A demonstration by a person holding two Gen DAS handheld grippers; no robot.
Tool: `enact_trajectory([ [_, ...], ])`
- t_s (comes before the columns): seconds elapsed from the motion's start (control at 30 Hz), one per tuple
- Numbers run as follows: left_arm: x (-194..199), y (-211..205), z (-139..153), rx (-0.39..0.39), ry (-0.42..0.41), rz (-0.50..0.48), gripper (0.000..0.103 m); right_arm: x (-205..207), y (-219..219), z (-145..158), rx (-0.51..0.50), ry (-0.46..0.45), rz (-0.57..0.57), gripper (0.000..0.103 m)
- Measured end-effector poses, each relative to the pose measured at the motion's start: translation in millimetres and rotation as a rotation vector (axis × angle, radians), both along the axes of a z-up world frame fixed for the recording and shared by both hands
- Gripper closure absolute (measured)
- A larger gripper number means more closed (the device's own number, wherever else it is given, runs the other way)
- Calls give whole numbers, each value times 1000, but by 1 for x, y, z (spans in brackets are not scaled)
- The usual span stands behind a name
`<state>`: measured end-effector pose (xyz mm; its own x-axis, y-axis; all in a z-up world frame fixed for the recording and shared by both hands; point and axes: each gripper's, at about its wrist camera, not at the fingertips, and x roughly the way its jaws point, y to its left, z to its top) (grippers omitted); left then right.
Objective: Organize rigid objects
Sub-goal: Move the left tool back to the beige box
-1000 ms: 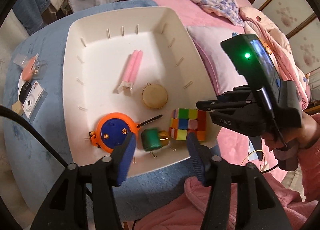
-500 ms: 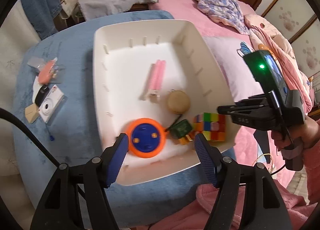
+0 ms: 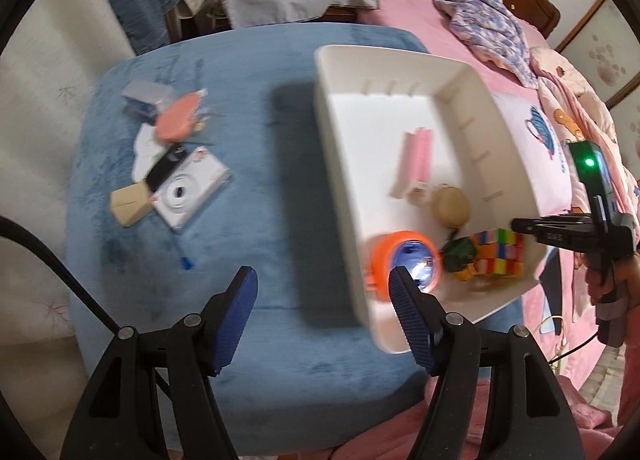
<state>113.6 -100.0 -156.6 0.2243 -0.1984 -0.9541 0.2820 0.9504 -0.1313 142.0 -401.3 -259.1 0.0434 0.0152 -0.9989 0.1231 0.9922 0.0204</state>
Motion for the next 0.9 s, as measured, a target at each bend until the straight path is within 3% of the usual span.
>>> enact_trajectory([
  [0.5, 76, 125, -36, -9, 89, 202, 20, 2, 5, 1, -83, 28, -63, 95],
  [0.6, 89, 139, -50, 9, 114, 218, 15, 2, 5, 1, -92, 33, -75, 95],
  [0.9, 124, 166, -86, 36, 172, 259, 15, 4, 6, 0, -115, 51, -80, 95],
])
